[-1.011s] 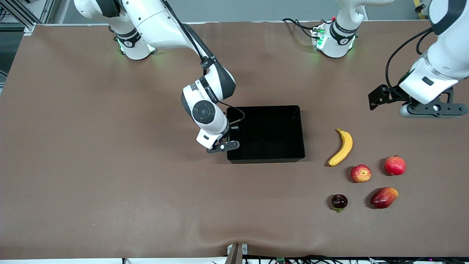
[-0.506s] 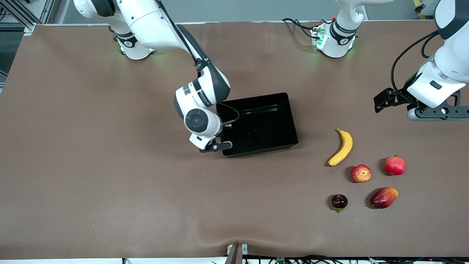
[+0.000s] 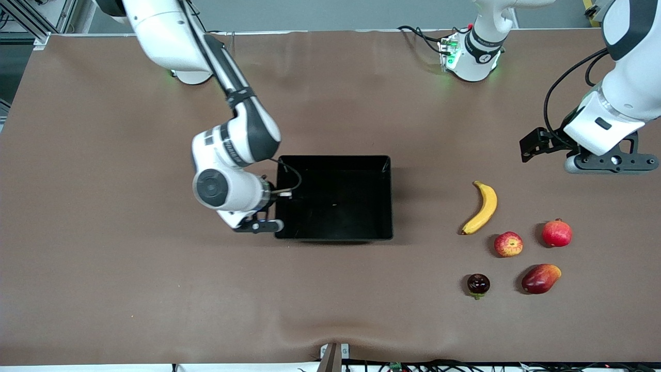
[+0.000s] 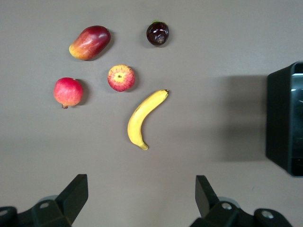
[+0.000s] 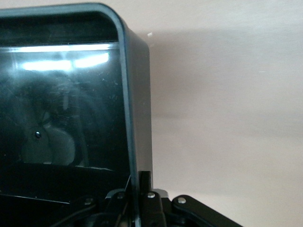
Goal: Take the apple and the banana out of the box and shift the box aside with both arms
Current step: 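Drag the black box away from the fruits with the right gripper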
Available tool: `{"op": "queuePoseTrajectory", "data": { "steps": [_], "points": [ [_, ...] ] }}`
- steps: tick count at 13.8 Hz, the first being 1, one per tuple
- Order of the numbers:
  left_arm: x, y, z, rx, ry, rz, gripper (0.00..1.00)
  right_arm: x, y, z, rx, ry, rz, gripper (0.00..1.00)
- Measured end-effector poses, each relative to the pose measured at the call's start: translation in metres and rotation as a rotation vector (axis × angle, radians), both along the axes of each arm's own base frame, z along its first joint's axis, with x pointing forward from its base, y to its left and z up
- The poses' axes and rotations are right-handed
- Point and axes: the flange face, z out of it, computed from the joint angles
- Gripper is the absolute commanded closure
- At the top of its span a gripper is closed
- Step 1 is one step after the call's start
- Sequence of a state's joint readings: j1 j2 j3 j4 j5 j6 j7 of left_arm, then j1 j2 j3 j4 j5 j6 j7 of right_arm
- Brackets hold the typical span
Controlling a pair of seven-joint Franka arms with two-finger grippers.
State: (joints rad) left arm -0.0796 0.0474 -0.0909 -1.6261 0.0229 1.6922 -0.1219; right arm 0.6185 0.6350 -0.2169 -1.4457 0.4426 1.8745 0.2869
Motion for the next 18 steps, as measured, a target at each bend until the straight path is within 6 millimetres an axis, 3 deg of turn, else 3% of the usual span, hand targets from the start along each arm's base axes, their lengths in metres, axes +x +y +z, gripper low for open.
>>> {"op": "queuePoseTrajectory", "data": {
  "steps": [6,9,15,18],
  "points": [
    [0.002,-0.001,0.000,-0.002,-0.009,-0.002,0.00,0.032,-0.091,-0.001,0.019,0.019,-0.006,1.00],
    [0.002,-0.005,-0.001,-0.003,-0.013,-0.008,0.00,0.040,-0.139,0.012,-0.018,-0.009,0.006,1.00],
    [0.003,-0.006,-0.001,-0.004,-0.018,-0.009,0.00,0.019,-0.237,0.041,-0.090,-0.014,0.018,1.00],
    [0.003,-0.005,-0.001,-0.004,-0.018,-0.009,0.00,0.004,-0.292,0.039,-0.057,0.001,0.047,1.00]
  ]
}}
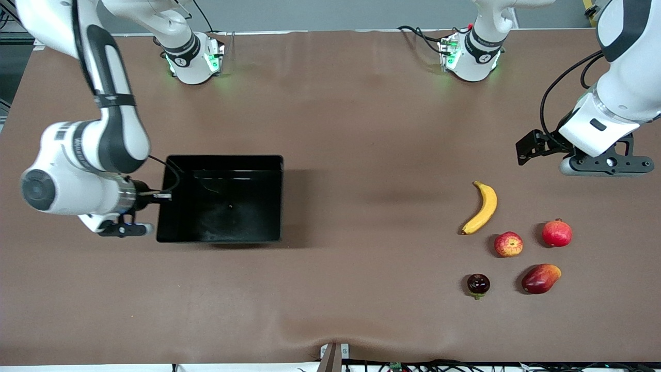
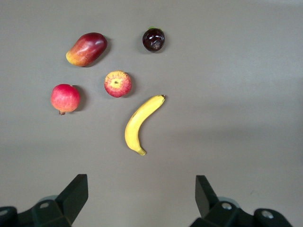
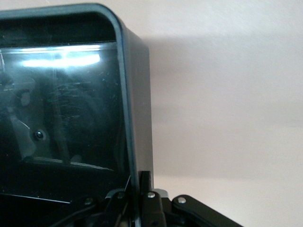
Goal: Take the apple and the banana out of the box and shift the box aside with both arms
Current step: 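Drag the black box away from the fruits with the right gripper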
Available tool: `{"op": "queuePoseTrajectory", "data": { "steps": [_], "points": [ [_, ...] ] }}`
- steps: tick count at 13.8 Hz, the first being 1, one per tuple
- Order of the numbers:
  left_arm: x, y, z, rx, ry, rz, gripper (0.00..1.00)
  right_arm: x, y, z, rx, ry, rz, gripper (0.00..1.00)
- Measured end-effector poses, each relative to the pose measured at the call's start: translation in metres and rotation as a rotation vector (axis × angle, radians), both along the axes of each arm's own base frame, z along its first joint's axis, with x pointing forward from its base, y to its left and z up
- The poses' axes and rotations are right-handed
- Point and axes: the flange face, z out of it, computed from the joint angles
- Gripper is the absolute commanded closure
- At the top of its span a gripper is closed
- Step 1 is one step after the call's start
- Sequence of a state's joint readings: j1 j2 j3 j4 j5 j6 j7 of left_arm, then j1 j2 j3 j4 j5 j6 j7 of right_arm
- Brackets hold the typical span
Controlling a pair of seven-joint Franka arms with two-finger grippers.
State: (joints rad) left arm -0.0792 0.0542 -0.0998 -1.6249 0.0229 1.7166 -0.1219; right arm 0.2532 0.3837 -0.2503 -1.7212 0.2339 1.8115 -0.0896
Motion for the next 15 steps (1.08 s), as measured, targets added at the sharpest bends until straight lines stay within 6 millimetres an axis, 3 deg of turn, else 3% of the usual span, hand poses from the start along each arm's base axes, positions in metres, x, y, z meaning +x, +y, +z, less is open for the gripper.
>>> {"op": "queuePoseTrajectory", "data": {
  "steps": [6,11,15],
  "points": [
    [0.000,0.000,0.000,0.000,0.001,0.000,0.00,-0.019,-0.057,-0.027,0.024,0.050,-0.019,1.00],
    [0.000,0.000,-0.001,0.000,0.002,0.000,0.00,-0.021,-0.100,-0.031,0.038,0.026,-0.013,1.00],
    [0.000,-0.001,-0.001,0.000,0.002,-0.001,0.00,-0.022,-0.127,-0.049,0.026,0.027,-0.012,1.00]
  ]
}}
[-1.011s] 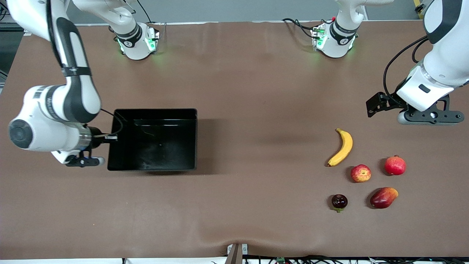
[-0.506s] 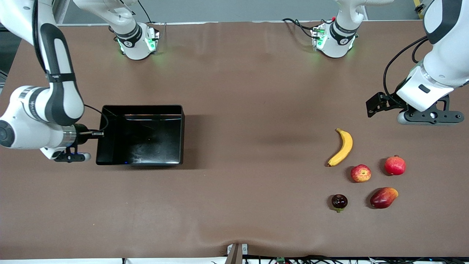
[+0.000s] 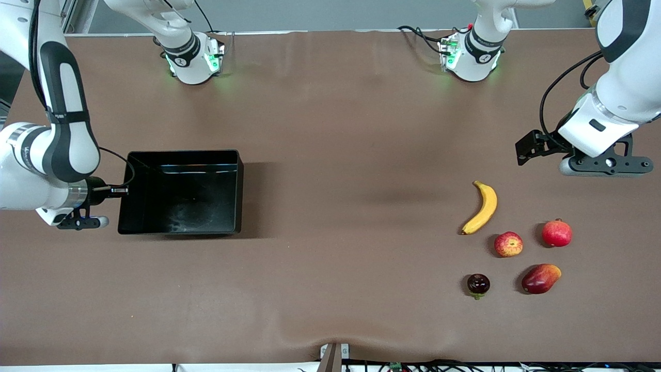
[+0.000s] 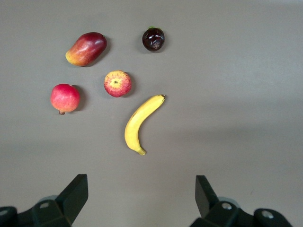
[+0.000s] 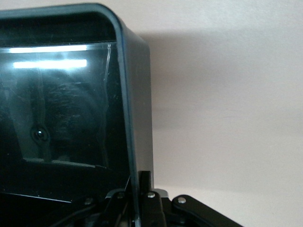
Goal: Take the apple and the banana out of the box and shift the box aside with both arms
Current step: 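Drag the black box away from the fruits with the right gripper, then open the right gripper and release the box rim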
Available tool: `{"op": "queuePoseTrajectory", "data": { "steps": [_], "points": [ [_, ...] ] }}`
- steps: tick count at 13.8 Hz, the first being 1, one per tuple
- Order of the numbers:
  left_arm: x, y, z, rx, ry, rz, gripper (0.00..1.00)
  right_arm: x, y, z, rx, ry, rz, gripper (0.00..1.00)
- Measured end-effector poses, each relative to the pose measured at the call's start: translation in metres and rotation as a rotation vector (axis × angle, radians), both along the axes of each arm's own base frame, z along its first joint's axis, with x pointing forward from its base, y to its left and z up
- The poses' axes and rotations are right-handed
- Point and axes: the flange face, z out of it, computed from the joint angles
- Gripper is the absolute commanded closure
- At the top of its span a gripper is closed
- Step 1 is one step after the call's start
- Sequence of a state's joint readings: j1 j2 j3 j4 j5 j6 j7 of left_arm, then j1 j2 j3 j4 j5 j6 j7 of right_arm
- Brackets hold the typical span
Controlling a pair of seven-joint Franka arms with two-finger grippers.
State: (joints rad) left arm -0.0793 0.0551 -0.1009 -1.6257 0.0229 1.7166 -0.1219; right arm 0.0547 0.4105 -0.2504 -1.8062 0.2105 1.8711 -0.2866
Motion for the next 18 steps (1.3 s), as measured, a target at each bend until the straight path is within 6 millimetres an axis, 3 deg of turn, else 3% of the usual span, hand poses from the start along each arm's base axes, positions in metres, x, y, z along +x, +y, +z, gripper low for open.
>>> {"op": "queuePoseTrajectory", "data": {
  "steps": [10,15,18],
  "points": [
    [0.000,-0.002,0.000,-0.001,0.000,0.028,0.00,-0.001,-0.023,-0.037,-0.013,0.018,-0.015,1.00],
    [-0.003,-0.018,0.000,-0.005,0.000,0.054,0.00,-0.001,-0.029,-0.040,-0.017,0.008,-0.020,0.76],
    [-0.003,-0.017,0.000,-0.005,0.000,0.057,0.00,0.002,-0.031,-0.039,-0.023,-0.014,-0.018,0.53]
  ]
}}
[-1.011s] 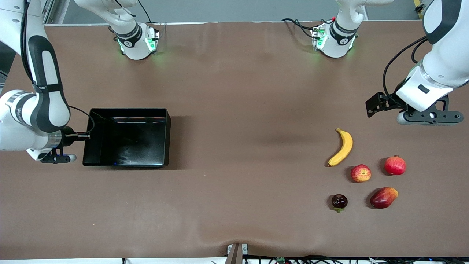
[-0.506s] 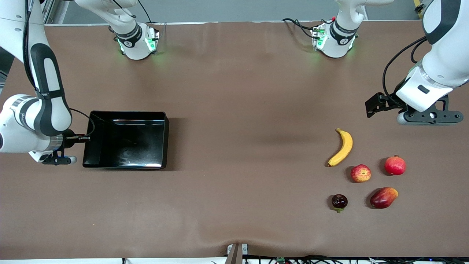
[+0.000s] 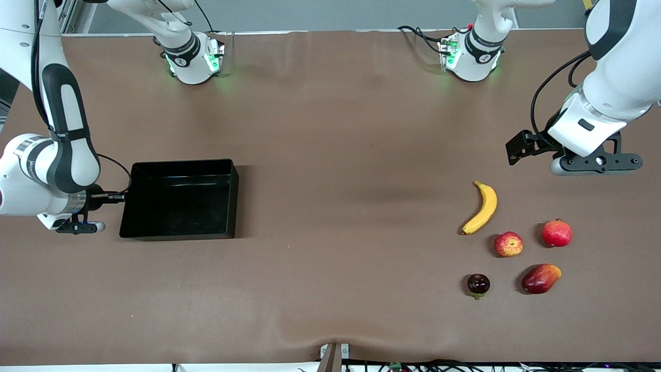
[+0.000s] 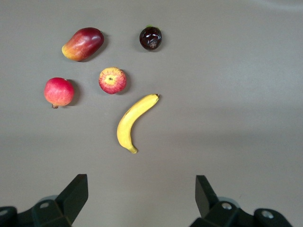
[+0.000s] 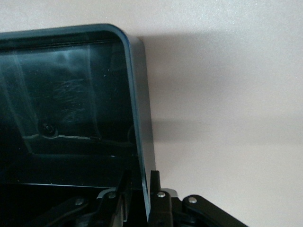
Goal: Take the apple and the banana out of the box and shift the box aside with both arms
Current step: 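Open the right gripper and release the box rim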
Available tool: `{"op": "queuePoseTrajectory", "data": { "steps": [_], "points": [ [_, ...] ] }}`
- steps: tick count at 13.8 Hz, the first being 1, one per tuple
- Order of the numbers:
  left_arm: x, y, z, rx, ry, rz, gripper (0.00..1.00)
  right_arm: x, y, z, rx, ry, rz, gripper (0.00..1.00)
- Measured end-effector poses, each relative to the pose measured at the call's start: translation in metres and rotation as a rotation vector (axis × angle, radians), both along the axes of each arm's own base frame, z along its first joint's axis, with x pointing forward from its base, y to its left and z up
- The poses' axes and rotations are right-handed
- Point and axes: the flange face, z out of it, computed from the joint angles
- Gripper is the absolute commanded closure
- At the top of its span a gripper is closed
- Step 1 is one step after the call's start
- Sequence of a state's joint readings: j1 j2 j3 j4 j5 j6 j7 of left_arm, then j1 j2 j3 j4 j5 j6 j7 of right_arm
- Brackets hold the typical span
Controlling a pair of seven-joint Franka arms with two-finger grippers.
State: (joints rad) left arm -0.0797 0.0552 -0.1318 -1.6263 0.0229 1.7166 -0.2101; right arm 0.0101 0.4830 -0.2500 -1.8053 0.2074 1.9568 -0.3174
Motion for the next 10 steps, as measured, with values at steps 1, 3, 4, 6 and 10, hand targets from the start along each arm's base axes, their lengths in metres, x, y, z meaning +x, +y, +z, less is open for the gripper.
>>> {"op": "queuePoseTrajectory", "data": {
  "steps": [1,3,4,6,10],
  "points": [
    [0.000,0.000,0.000,0.000,0.000,0.000,0.00,0.000,0.000,0.000,0.000,-0.001,0.000,0.43],
    [0.000,0.001,0.000,0.000,0.000,0.002,0.00,0.001,0.000,0.001,-0.001,-0.005,0.000,0.09],
    [0.000,0.001,0.000,0.000,0.000,0.003,0.00,0.002,0.000,0.002,-0.002,-0.009,-0.001,0.00],
    [0.001,0.003,0.001,0.000,-0.001,0.005,0.00,0.007,-0.002,0.009,-0.006,-0.029,-0.001,0.00],
    [0.001,0.004,0.001,-0.001,-0.003,0.007,0.00,0.030,-0.003,0.062,-0.021,-0.137,0.007,0.00]
  ]
}}
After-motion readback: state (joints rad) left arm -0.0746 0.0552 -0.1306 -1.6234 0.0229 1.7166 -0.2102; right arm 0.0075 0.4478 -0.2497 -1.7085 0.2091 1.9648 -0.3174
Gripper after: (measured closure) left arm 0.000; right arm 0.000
